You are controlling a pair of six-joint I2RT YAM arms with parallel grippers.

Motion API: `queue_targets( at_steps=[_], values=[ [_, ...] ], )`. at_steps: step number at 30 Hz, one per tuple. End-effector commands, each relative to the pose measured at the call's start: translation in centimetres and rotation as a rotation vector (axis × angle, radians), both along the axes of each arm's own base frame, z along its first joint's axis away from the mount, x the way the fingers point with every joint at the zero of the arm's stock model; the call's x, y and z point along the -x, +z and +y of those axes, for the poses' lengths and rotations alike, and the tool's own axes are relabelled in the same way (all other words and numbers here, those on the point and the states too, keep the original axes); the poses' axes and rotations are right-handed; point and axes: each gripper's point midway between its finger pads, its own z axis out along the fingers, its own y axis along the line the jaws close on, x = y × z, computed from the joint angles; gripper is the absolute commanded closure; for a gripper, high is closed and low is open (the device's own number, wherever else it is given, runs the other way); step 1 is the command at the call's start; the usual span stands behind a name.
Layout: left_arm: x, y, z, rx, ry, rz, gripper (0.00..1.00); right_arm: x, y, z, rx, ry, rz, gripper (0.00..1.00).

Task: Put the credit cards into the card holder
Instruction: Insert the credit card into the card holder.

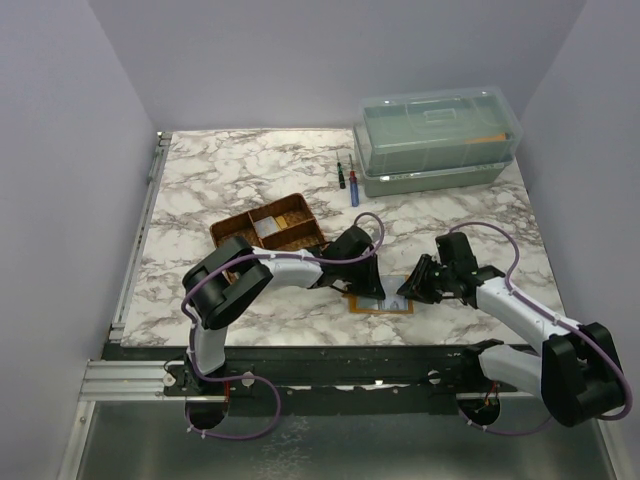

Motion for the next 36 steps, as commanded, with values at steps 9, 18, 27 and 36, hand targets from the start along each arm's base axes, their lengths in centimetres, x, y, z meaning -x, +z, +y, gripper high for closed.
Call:
queue_targets(
  at_steps=[9,18,27,36],
  values=[
    [0.2,-2.6,1.7,-0.055,0.033,0.030,0.90,0.4,-0.7,0.4,-0.020,0.024,0.016,0.65],
    [0.1,-2.7,1.8,-0.058,0.035,0.030,0.92,0.6,-1.0,0.1,-0.001,0.023,0.023,0.59],
    [0.2,-2.7,1.7,-0.056,0.031,0.033,0.93,0.3,0.1,1.1,-0.056,0.048,-0.007,0.65],
    [0.1,-2.5,1.5,-0.050,0.026,0.030,0.93,0.4,1.0,2.4,-0.131,0.097,-0.027,0.68]
  ],
)
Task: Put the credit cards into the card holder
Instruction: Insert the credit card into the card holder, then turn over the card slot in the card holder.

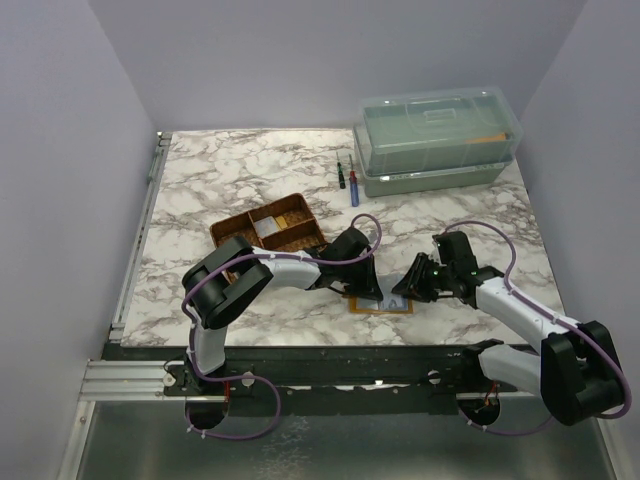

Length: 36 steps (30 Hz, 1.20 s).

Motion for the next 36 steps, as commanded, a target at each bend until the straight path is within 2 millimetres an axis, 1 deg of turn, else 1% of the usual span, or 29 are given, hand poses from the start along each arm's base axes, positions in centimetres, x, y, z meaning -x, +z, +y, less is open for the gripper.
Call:
queue_targets(
  at_steps=[1,5,9,12,15,20,24,26,28,32,34,36],
  values=[
    [0.0,-1.4,0.8,-0.041,0.005,0.009,0.93,0.2,0.5,1.0,-0.058,0.044,-0.014,0.68],
    [-0.1,-1.2,0.8,-0.038,0.005,0.001,0.93,0.1,1.2,1.2,-0.069,0.056,-0.038,0.67],
    [-0.3,-0.6,0.6,-0.030,0.002,-0.011,0.93,0.1,1.8,2.0,-0.098,0.100,-0.051,0.64],
    [-0.6,0.8,0.5,-0.005,0.001,-0.037,0.92,0.2,2.0,2.8,-0.131,0.134,-0.054,0.64],
    [-0.9,2.9,0.5,0.017,0.003,-0.071,0.89,0.1,2.4,3.5,-0.156,0.157,-0.063,0.63],
    [-0.8,5.6,1.6,0.051,0.024,-0.101,0.83,-0.2,2.8,4.5,-0.186,0.186,-0.074,0.60],
    [0.2,8.1,3.5,0.079,0.040,-0.132,0.80,-0.3,2.8,5.4,-0.188,0.208,-0.067,0.58],
    [0.4,9.2,5.0,0.066,0.059,-0.155,0.79,-0.4,2.7,6.0,-0.181,0.217,-0.071,0.57],
    [0.1,10.7,6.5,0.061,0.088,-0.191,0.77,-0.3,2.5,6.9,-0.177,0.231,-0.067,0.55],
    [-1.4,14.6,9.6,0.086,0.160,-0.270,0.68,0.4,2.5,9.8,-0.226,0.324,-0.044,0.54],
    [-2.6,16.5,11.4,0.092,0.214,-0.313,0.62,0.1,3.3,9.9,-0.227,0.310,-0.068,0.53],
    [-4.0,18.0,13.3,0.086,0.273,-0.362,0.53,-0.7,3.7,8.3,-0.149,0.249,-0.124,0.44]
  ],
)
